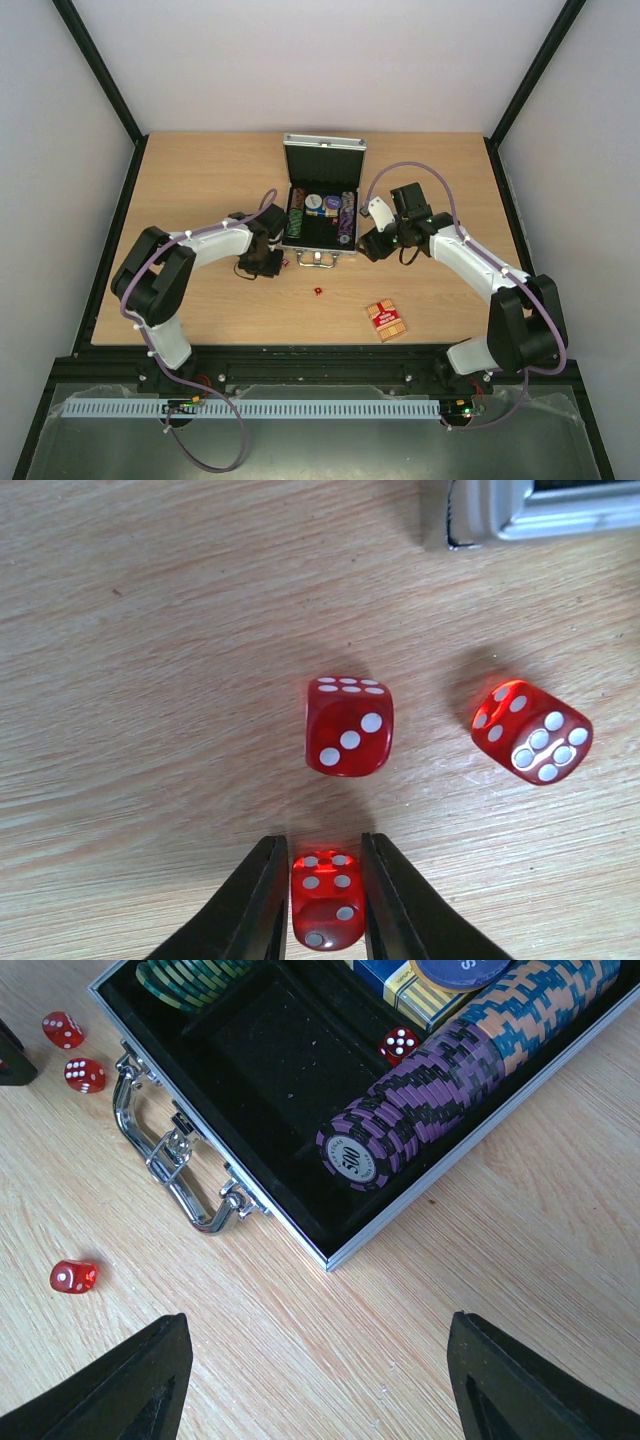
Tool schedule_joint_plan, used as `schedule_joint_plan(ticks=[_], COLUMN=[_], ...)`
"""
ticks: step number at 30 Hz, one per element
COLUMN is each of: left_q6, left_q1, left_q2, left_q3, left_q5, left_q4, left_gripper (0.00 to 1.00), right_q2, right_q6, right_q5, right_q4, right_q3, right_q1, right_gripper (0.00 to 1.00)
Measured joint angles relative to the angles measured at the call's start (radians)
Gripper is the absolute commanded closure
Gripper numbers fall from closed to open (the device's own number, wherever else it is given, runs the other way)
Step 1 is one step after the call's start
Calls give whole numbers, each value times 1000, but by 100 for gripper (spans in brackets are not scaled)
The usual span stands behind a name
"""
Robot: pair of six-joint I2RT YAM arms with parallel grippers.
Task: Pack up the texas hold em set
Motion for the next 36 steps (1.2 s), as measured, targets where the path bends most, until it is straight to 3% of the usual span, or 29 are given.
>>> schedule_joint_plan(ticks=[11,21,29,36], left_q6=[-27,-68,-72,-63], left_q1=[-12,-69,-88,-88], left_q2=[-42,-80,70,245], left_q3=[13,191,445,573], left_q5=[-13,-9,0,-22], left_q4=[-68,-105,-83,-89], left_gripper=[80,80,81,81], right_q2=[0,0,-1,-5], right_q6=[0,0,0,0], right_q5=[0,-4,-3,-4], right_q4=[-8,-8,-9,-9], right_q3=[0,0,0,0], right_q1=[0,0,0,0], right_gripper=[29,29,29,29])
